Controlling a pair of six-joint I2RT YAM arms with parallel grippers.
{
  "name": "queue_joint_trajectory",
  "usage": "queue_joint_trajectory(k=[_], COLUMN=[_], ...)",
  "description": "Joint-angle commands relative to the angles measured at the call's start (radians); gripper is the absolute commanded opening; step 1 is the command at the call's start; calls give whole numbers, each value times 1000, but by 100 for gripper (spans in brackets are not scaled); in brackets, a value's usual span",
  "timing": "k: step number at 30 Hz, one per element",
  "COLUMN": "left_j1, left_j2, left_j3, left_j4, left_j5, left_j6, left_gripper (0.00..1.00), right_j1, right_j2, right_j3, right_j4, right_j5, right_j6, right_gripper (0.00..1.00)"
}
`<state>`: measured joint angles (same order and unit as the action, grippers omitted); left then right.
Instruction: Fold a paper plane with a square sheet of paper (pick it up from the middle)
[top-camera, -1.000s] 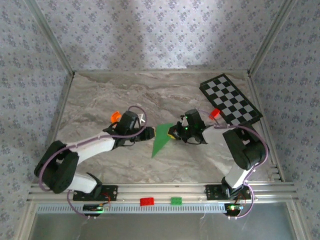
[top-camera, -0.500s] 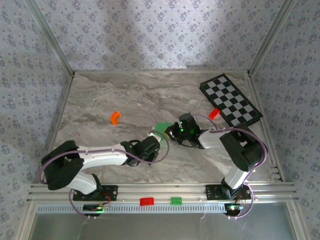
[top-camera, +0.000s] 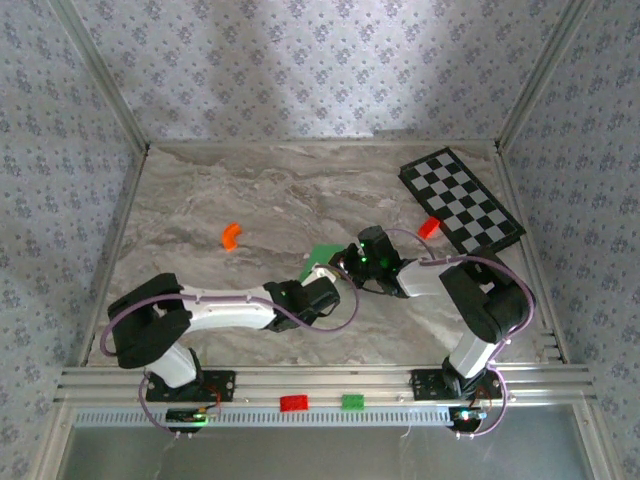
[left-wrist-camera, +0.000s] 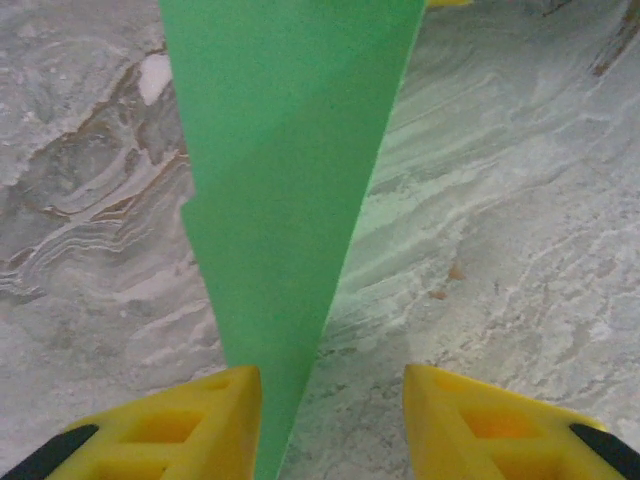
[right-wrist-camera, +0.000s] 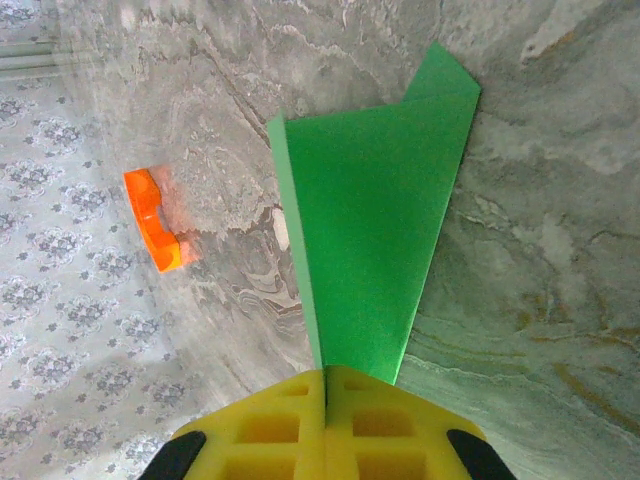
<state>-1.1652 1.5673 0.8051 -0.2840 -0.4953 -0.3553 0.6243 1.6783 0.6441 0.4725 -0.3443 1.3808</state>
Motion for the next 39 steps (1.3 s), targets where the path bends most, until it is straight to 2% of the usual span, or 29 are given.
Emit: queue_joint_trajectory(k=[1, 5, 13, 20, 32, 39], left_j1=[-7, 5, 21, 25, 28, 28], left_j2=[-53, -72, 17, 56, 70, 71], left_j3=[-24, -57, -10, 11, 22, 11], left_j4=[14, 66, 68, 80, 81, 75], left_j5=[-63, -21, -17, -26, -26, -32], left_j6=[18, 45, 70, 88, 93, 93], left_gripper=[41, 42, 42, 30, 20, 18], right_j1=[-4, -5, -11, -18, -20, -23], right_j2=[-12, -15, -17, -21, -11, -11], right_j3=[15, 15, 15, 13, 18, 15], right_j4=[-16, -19, -20, -17, -7, -5], right_j5=[-5, -11, -27, -42, -56, -56], right_j6=[3, 1, -4, -8, -5, -4], right_gripper=[0, 0, 0, 0, 0, 0])
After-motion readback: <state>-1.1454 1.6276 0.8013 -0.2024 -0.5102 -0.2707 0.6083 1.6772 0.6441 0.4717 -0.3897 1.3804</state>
